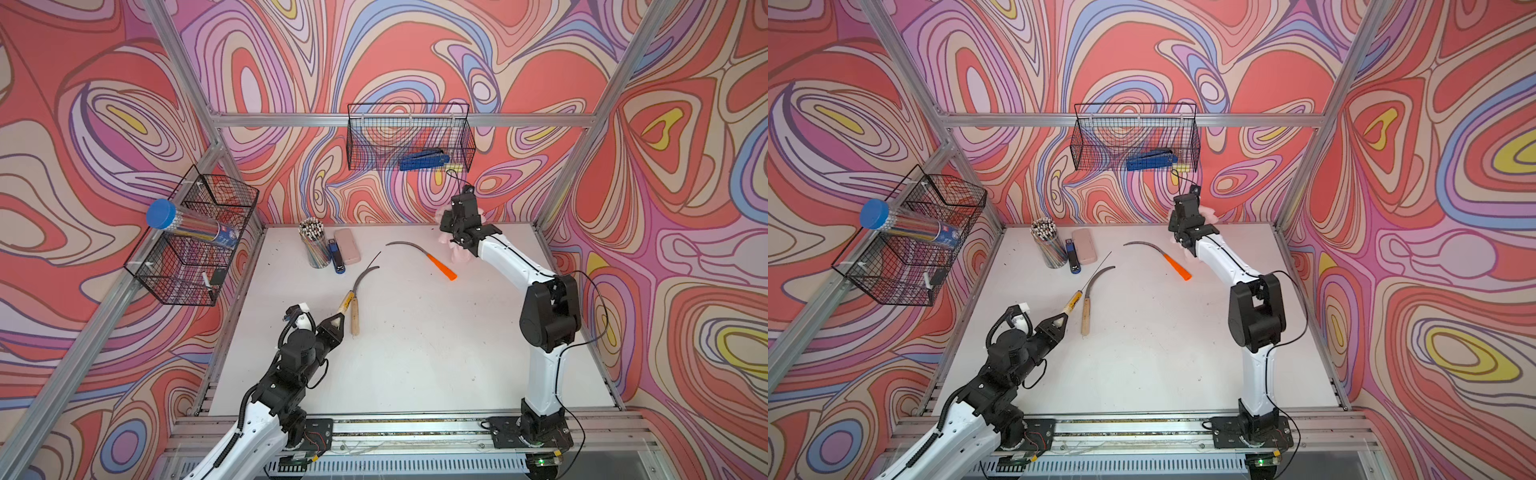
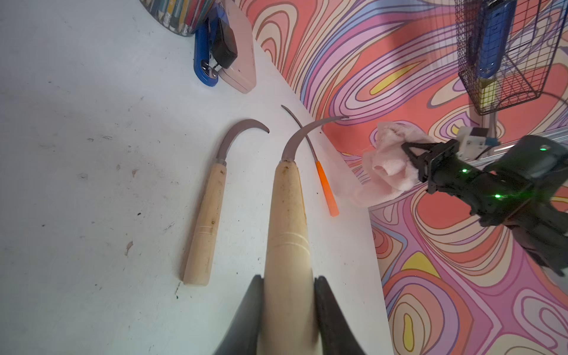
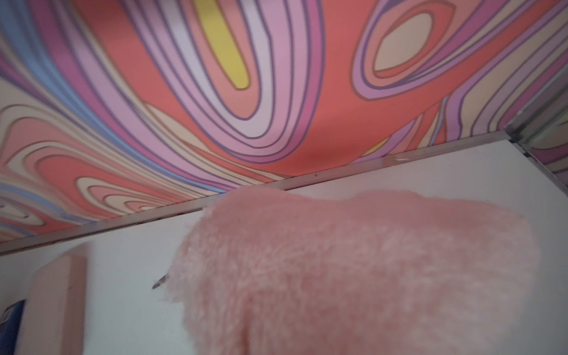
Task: Wipe small sickles with rags
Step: Wipe the small sickle.
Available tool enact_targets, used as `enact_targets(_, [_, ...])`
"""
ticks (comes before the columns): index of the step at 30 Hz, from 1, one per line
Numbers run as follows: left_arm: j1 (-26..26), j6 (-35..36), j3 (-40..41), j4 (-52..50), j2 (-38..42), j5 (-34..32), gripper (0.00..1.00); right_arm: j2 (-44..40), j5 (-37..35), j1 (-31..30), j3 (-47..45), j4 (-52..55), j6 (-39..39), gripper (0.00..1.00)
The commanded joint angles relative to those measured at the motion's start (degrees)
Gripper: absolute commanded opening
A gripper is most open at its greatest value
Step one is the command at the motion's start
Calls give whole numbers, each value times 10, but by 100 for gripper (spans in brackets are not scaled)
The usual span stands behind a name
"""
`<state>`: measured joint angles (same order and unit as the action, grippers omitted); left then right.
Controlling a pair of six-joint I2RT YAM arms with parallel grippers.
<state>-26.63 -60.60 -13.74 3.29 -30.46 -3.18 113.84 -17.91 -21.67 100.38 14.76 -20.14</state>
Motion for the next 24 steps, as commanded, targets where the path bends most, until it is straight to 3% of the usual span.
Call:
enact_targets(1, [2, 12, -12, 43, -12, 12, 0, -58, 3, -71, -46, -61, 16, 0])
enact_targets(5, [1, 11, -5, 51, -7, 12, 0, -73, 5, -106, -84, -71, 0, 0])
enact_targets(13, [1, 9, 1, 32, 31, 5, 0, -70, -12, -107, -106, -77, -15, 0])
enact_targets(19, [1, 9, 20, 53, 70, 1, 0, -53, 56, -111, -124, -105, -26, 0])
enact_targets(24, [2, 14, 21, 59, 77, 11, 0, -32, 67, -150, -109, -116, -9, 0])
